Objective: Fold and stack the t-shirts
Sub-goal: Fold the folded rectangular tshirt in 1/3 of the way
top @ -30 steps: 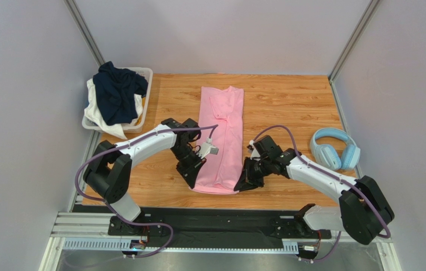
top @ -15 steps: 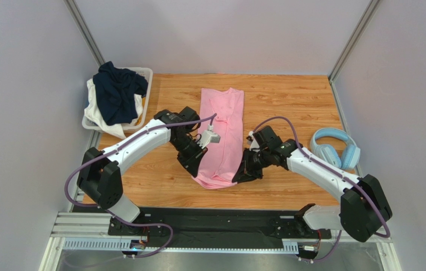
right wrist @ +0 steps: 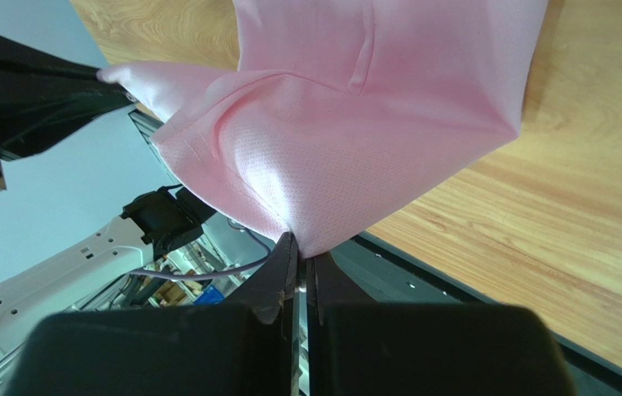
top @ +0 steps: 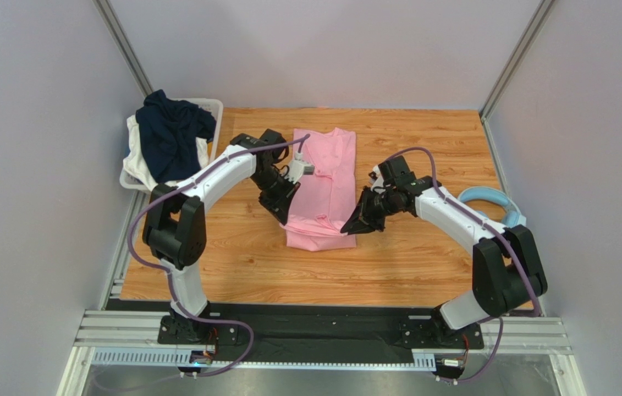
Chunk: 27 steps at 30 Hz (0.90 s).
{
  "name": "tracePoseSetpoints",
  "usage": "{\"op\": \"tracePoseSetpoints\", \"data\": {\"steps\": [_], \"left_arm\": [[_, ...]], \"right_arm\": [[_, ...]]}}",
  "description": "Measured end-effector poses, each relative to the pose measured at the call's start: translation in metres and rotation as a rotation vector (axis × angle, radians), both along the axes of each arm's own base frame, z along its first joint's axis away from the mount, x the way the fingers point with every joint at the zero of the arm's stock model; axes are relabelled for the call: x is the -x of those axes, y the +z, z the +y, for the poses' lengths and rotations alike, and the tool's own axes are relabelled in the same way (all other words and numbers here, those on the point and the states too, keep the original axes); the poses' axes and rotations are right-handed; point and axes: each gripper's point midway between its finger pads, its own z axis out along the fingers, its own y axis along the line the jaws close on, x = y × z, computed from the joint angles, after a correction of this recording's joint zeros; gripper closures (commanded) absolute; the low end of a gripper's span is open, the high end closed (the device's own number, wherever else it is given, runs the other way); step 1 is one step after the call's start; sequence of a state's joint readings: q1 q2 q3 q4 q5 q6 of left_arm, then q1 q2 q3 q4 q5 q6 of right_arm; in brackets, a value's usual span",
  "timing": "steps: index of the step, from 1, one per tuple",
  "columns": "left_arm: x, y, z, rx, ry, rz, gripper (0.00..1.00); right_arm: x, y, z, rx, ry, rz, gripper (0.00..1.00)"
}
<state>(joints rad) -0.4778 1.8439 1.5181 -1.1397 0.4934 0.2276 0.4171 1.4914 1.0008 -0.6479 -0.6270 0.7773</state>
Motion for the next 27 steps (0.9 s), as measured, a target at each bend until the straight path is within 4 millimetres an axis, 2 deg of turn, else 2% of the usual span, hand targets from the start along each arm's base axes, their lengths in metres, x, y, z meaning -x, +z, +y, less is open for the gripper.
{"op": "tracePoseSetpoints", "data": {"steps": [6,10,14,20,27], "left_arm": [[-0.047,0.003,-0.006,0.013,0.055,-0.047,1.0],[-0.068,0.014,-0.015,0.036,0.071,-0.084,1.0],[-0.081,0.017,-0.022,0.047,0.081,-0.101,1.0],[-0.093,0.01,-0.026,0.037,0.087,-0.1,1.0],[-0.11,-0.011,-0.025,-0.013,0.098,-0.101,1.0]], "right_arm": [[-0.024,-0.014,0.007,-0.014,-0.001,0.034,1.0],[-0.047,-0.018,0.012,-0.025,-0.002,0.037,1.0],[-0.074,-0.015,0.013,-0.048,-0.015,0.021,1.0],[-0.114,-0.012,0.009,-0.079,-0.047,-0.002,1.0],[-0.134,-0.037,0.002,-0.078,-0.073,0.044,1.0]]}}
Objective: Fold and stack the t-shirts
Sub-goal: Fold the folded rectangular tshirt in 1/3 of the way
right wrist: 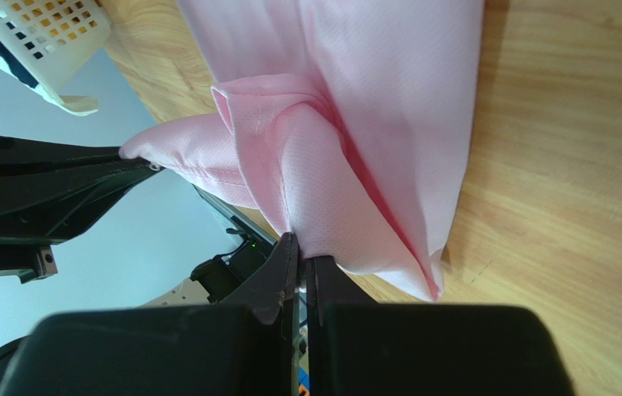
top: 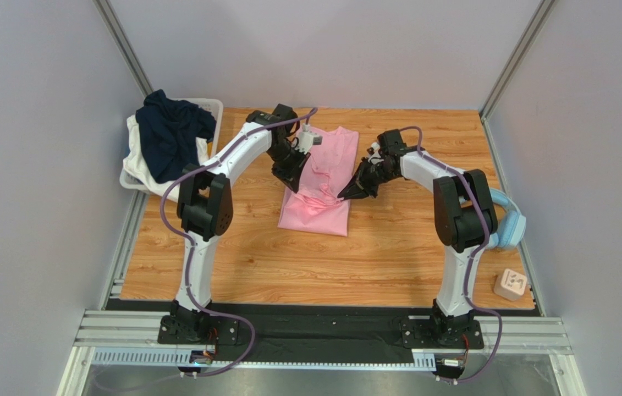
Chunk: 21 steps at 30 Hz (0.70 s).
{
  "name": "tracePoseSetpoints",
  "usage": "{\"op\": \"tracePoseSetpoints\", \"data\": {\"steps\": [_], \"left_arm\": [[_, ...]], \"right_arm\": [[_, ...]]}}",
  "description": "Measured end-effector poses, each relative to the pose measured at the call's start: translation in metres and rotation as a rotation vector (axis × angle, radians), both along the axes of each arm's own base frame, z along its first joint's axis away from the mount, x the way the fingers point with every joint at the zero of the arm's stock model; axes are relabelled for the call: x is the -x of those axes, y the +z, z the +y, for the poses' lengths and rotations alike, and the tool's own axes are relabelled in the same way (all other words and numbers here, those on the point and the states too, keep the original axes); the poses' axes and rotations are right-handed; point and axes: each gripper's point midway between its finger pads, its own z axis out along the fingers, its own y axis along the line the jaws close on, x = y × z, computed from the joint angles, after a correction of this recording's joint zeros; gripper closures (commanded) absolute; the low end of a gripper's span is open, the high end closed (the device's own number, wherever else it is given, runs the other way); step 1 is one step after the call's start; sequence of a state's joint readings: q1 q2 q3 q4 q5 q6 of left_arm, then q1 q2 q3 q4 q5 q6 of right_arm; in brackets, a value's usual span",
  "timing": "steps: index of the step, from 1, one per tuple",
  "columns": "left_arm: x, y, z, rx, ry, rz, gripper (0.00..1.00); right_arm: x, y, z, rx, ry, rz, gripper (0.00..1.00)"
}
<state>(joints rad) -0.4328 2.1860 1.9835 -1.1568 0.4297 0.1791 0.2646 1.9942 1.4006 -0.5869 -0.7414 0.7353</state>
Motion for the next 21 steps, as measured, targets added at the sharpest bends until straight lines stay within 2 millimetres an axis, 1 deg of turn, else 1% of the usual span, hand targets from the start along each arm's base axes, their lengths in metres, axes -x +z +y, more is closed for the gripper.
{"op": "tracePoseSetpoints", "data": {"steps": [4,8,11,17,19,20,21], "left_arm": [[-0.016,-0.012,-0.001,-0.021,0.012,-0.012,1.0],[-0.03,-0.02,0.001,-0.042,0.032,-0.027,1.0],[-0.037,-0.025,0.005,-0.048,0.051,-0.031,1.0],[-0.051,-0.034,0.015,-0.064,0.089,-0.043,1.0],[-0.055,-0.035,0.016,-0.063,0.11,-0.046,0.98],[-0.058,-0.036,0.018,-0.061,0.123,-0.049,0.96],[-0.061,-0.036,0.019,-0.057,0.141,-0.051,0.94]], "right_arm": [[-0.007,-0.019,-0.004,-0.001,-0.012,0.047,1.0],[-0.018,-0.031,-0.008,-0.007,-0.026,0.07,1.0],[-0.029,-0.032,-0.01,-0.018,-0.035,0.065,1.0],[-0.052,-0.026,-0.008,-0.078,-0.047,0.044,1.0],[-0.057,-0.025,-0.006,-0.104,-0.052,0.049,0.95],[-0.059,-0.025,-0.005,-0.119,-0.054,0.053,0.82],[-0.062,-0.026,-0.003,-0.133,-0.054,0.057,0.71]]}}
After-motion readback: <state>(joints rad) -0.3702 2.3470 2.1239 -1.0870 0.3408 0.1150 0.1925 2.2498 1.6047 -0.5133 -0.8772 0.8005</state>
